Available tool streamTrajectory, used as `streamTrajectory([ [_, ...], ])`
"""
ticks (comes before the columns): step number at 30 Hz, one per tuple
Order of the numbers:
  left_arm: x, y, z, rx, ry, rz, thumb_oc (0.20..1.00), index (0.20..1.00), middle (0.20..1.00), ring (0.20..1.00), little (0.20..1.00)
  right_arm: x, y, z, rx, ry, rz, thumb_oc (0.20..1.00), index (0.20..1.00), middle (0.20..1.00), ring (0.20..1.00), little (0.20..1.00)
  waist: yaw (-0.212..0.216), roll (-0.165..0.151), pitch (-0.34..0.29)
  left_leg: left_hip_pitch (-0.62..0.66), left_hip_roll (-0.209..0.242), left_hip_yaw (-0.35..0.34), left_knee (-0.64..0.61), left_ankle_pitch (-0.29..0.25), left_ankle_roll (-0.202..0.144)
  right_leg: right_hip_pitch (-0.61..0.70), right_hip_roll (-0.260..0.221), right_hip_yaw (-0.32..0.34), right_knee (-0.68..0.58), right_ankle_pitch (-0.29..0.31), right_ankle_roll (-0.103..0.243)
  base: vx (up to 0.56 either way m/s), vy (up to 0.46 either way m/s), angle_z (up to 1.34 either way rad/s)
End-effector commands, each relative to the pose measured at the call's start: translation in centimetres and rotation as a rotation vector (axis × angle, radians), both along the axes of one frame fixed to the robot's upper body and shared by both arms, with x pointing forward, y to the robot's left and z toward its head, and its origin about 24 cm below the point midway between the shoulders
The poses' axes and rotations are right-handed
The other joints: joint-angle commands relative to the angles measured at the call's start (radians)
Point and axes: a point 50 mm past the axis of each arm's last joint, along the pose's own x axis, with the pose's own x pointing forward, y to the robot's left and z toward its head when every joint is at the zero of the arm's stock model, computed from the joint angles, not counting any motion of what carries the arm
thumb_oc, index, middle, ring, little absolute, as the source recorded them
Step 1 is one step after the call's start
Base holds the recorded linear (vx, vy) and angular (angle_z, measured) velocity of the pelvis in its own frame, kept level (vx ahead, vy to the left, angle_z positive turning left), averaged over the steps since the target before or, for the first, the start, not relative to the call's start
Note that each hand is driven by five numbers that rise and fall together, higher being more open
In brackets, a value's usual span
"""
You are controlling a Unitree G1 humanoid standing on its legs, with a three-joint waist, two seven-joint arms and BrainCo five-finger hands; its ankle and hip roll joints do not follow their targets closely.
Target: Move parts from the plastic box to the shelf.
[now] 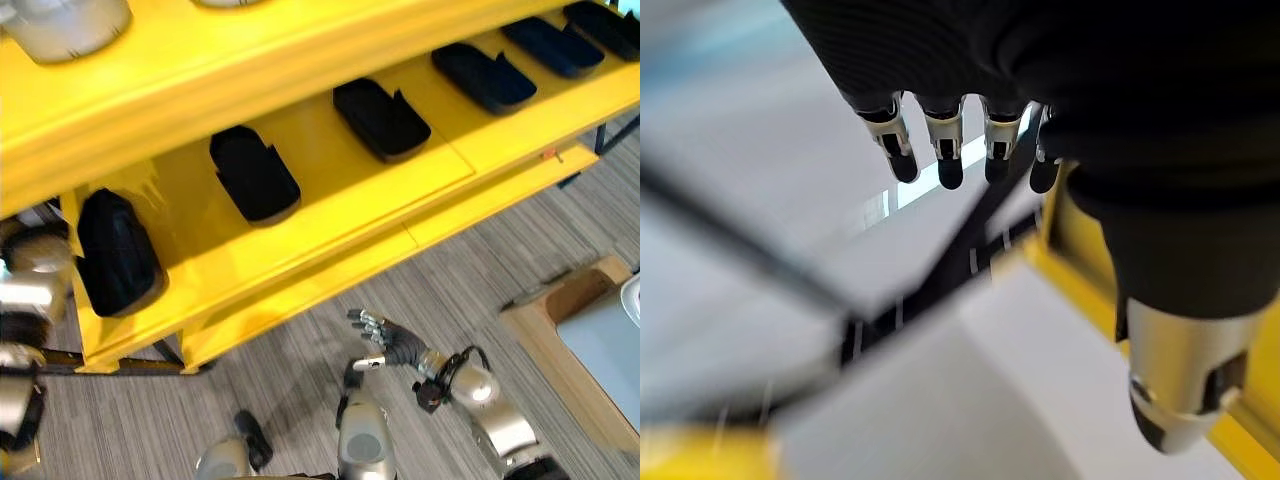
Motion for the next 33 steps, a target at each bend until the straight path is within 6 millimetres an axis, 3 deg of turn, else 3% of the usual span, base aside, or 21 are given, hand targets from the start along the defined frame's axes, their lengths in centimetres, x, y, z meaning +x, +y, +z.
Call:
streamTrajectory([
  [1,-0.5,-3.9,0.9,0.172,-0.034,-0.332,1.000,1.000,1.000,1.000,1.000,0.2,2.1,2.4,0.098,-0.177,0.068,1.000,1.000,1.000,1.000,1.000,0.043,-0.073,-0.023,-0.062,-0.007,-0.078,0.055,0.020,0.004,0.087,-0.088,0.042,0.003,-0.069,0.163,-0.01,-0.106,0.06],
  [5,-4.4,-11.1,-2.2,0.192,0.083,-0.925,1.000,1.000,1.000,1.000,1.000,0.6,2.6,2.3,0.126,-0.195,0.077,1.000,1.000,1.000,1.000,1.000,0.121,-0.071,-0.056,-0.015,-0.002,-0.102,-0.010,0.048,-0.005,0.162,-0.082,-0.017,-0.043,-0.056,0.159,0.01,-0.106,0.25],
  [7,-5.7,-11.6,-3.0,0.111,0.131,-1.048,1.000,1.000,1.000,1.000,1.000,1.1,2.4,2.4,0.112,-0.214,0.086,1.000,1.000,1.000,1.000,1.000,0.147,-0.068,-0.060,0.000,-0.002,-0.113,-0.029,0.055,-0.009,0.187,-0.079,-0.036,-0.061,-0.051,0.156,-0.01,-0.030,0.29],
  [9,-7.4,-12.1,-4.5,-0.075,0.244,-1.278,1.000,1.000,1.000,1.000,1.000,2.0,1.8,2.7,0.069,-0.234,0.067,1.000,1.000,1.000,1.000,1.000,0.180,-0.063,-0.064,0.010,0.000,-0.120,-0.036,0.059,-0.014,0.210,-0.080,-0.057,-0.071,-0.048,0.154,-0.03,-0.008,0.33],
  [11,-9.0,-12.0,-4.8,-0.113,0.264,-1.388,1.000,1.000,1.000,1.000,1.000,2.6,1.0,3.1,0.013,-0.250,0.056,1.000,1.000,1.000,1.000,1.000,0.204,-0.060,-0.069,0.020,-0.001,-0.125,-0.046,0.062,-0.013,0.227,-0.079,-0.075,-0.076,-0.048,0.155,-0.05,0.015,0.22],
  [13,-9.9,-11.5,-4.7,-0.212,0.223,-1.451,1.000,1.000,1.000,1.000,1.000,3.0,0.6,3.4,-0.028,-0.254,0.080,1.000,1.000,1.000,1.000,1.000,0.222,-0.060,-0.073,0.026,-0.002,-0.128,-0.056,0.066,-0.013,0.238,-0.079,-0.087,-0.079,-0.049,0.155,-0.05,0.025,0.24],
  [16,-10.9,-11.5,-5.6,-0.297,0.295,-1.555,1.000,1.000,1.000,1.000,1.000,3.5,1.1,3.6,-0.083,-0.284,0.158,1.000,1.000,1.000,1.000,1.000,0.252,-0.057,-0.079,0.032,-0.006,-0.141,-0.070,0.072,-0.011,0.253,-0.078,-0.099,-0.087,-0.047,0.156,-0.05,0.028,0.14],
  [20,-11.5,-10.8,-6.9,-0.201,0.453,-1.509,1.000,1.000,1.000,1.000,1.000,3.9,3.1,4.2,-0.160,-0.348,0.370,1.000,1.000,1.000,1.000,1.000,0.294,-0.051,-0.086,0.042,-0.017,-0.165,-0.094,0.081,-0.008,0.272,-0.079,-0.118,-0.090,-0.049,0.157,-0.03,0.056,0.19],
  [25,-12.6,-9.8,-8.3,-0.258,0.574,-1.464,1.000,1.000,1.000,1.000,1.000,3.7,6.7,4.6,-0.174,-0.339,0.577,1.000,1.000,1.000,1.000,1.000,0.362,-0.044,-0.086,0.045,-0.025,-0.187,-0.119,0.095,-0.004,0.286,-0.083,-0.147,-0.090,-0.051,0.157,-0.03,0.066,0.21],
  [33,-13.4,-10.3,-8.4,-0.338,0.551,-1.560,1.000,1.000,1.000,1.000,1.000,4.3,10.0,4.4,-0.225,-0.380,0.694,1.000,1.000,1.000,1.000,1.000,0.428,-0.050,-0.072,0.035,-0.029,-0.188,-0.129,0.105,0.004,0.286,-0.090,-0.179,-0.068,-0.054,0.155,-0.02,0.044,0.20],
])
